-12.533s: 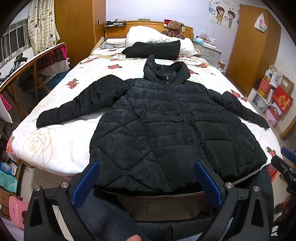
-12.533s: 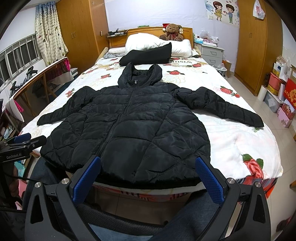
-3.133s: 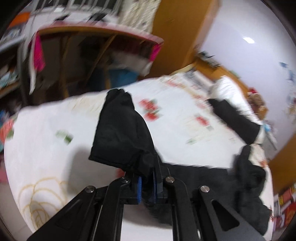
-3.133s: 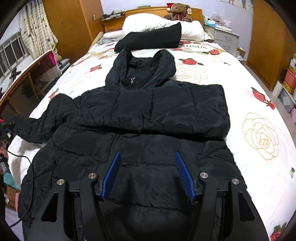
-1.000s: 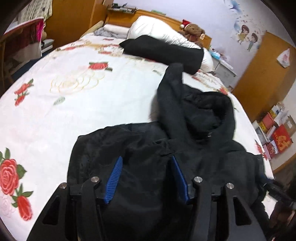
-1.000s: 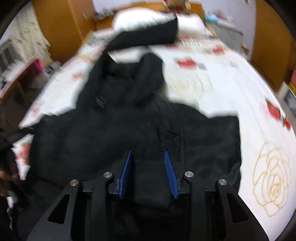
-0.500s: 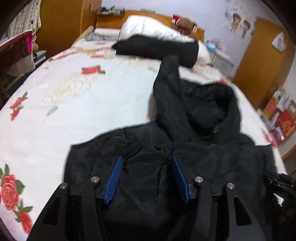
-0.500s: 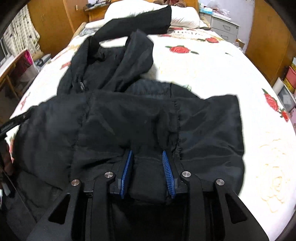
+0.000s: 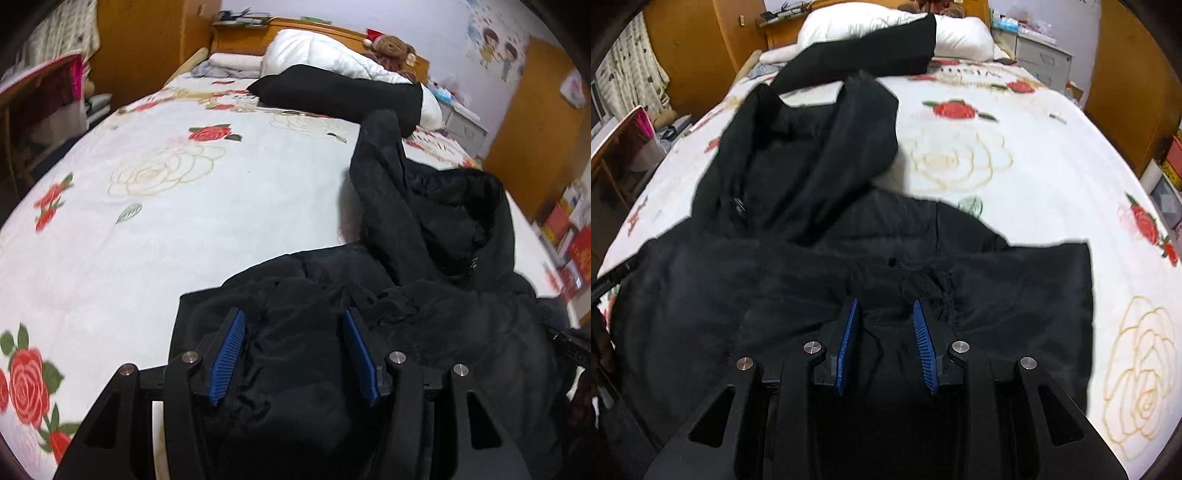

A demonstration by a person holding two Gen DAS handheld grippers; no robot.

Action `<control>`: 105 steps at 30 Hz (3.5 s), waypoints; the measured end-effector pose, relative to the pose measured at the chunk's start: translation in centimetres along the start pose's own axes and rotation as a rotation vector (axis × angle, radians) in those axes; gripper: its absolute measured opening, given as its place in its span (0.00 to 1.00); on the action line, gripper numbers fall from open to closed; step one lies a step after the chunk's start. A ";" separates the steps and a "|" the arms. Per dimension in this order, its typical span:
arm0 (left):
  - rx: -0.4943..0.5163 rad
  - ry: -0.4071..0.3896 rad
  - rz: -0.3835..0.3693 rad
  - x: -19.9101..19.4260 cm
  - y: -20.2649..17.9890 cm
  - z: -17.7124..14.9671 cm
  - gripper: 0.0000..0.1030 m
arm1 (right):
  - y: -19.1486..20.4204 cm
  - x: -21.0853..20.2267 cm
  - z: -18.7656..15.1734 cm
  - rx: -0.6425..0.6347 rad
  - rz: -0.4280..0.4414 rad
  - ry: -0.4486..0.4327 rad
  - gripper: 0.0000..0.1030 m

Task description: Fold large clothes

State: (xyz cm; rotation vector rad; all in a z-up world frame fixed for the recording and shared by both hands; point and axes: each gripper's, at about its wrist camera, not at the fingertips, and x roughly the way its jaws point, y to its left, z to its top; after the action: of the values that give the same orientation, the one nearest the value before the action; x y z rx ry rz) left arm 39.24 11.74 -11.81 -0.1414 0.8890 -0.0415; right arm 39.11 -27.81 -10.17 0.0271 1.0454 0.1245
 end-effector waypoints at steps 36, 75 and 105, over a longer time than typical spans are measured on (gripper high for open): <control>0.169 -0.044 -0.061 2.3 -11.1 14.7 0.61 | 1.3 -1.9 13.6 -0.020 0.072 -0.094 0.45; -0.016 -0.070 -0.196 -11.4 -6.1 1.8 0.03 | 3.4 -11.5 0.5 -0.046 0.172 -0.054 0.07; -0.092 0.042 -0.319 -11.2 -9.5 -2.5 0.51 | 2.6 -7.9 -2.1 0.372 0.518 0.116 0.19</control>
State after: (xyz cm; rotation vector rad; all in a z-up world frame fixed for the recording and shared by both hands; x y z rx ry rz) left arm 30.43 3.11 -3.38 -0.3690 0.9038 -0.3015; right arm 33.18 -26.26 -4.15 0.6369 1.1470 0.4030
